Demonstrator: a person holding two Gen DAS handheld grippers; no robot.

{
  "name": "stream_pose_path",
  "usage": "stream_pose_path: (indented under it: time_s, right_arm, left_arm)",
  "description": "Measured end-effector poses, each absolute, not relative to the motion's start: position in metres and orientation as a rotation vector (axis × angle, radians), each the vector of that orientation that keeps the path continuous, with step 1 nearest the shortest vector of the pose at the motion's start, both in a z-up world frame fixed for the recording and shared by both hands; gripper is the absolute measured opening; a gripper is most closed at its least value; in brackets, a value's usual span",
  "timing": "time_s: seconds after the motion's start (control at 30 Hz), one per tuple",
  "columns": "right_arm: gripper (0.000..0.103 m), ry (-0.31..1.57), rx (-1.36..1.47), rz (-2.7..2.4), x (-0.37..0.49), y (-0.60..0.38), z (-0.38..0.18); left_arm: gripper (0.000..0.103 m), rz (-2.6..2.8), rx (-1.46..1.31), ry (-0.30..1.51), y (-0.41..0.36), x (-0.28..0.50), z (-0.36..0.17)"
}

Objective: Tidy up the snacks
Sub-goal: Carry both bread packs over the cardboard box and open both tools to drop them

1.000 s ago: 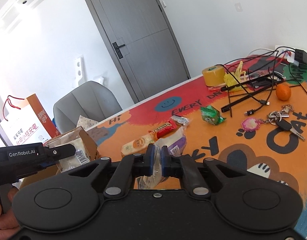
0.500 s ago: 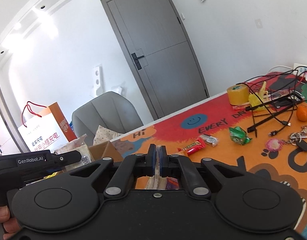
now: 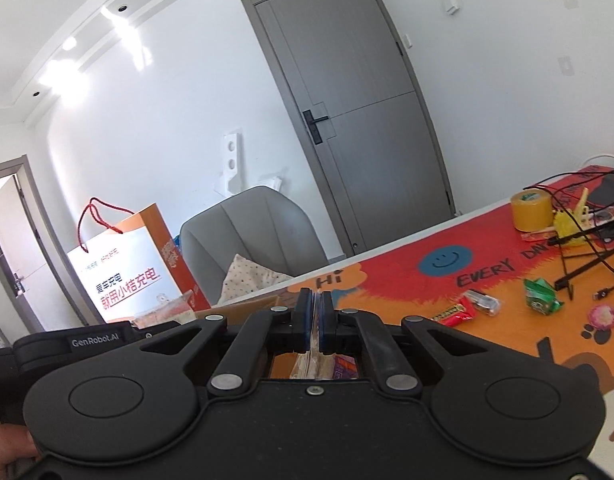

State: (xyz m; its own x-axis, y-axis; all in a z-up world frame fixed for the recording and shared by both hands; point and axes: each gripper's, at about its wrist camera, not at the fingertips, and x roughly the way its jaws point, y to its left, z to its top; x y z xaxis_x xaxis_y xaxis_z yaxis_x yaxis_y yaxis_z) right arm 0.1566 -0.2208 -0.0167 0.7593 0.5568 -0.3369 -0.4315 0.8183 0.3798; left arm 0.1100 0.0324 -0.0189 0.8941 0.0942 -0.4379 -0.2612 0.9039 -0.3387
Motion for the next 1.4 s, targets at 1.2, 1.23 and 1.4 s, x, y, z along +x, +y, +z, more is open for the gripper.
stream_pose_path:
  time_s: [1.2,1.23,1.4]
  right_arm:
    - [0.004,0.397,0.189,0.716,0.178,-0.090,0.032]
    - [0.004,0.406,0.189,0.717,0.180,-0.088,0.029]
    - [0.004,0.436,0.172,0.694,0.191,-0.084,0.015]
  left_arm:
    - [0.059,0.309,-0.497,0.418,0.131,0.094,-0.018]
    - [0.060,0.311,-0.497,0.420,0.133,0.094,-0.019]
    - [0.061,0.327,-0.508,0.432,0.139,0.099,-0.023]
